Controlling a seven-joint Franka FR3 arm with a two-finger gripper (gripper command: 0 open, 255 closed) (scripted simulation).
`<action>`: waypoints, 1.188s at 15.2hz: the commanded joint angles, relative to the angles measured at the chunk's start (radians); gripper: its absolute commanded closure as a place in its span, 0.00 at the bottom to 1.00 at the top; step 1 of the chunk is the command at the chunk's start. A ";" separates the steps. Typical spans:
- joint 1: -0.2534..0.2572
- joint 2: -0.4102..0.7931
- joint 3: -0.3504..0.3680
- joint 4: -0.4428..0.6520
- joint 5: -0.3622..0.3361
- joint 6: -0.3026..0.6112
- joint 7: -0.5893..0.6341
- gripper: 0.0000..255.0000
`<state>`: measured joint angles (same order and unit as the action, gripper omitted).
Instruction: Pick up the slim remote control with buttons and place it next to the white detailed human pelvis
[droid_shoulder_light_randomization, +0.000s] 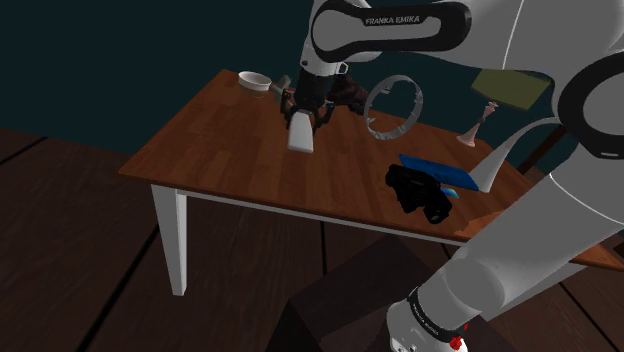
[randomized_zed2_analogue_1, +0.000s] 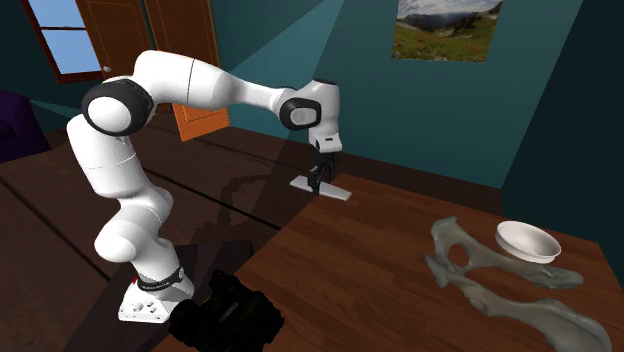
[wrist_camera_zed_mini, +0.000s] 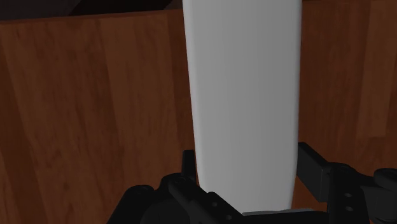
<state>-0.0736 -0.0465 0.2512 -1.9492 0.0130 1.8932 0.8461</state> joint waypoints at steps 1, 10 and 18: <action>0.000 -0.004 0.000 0.022 0.001 -0.026 0.000 1.00; -0.025 0.066 -0.025 0.180 -0.017 -0.117 -0.044 1.00; -0.079 0.302 -0.079 0.491 -0.058 -0.194 -0.153 1.00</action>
<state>-0.1480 0.2228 0.1776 -1.5047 -0.0404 1.7127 0.7049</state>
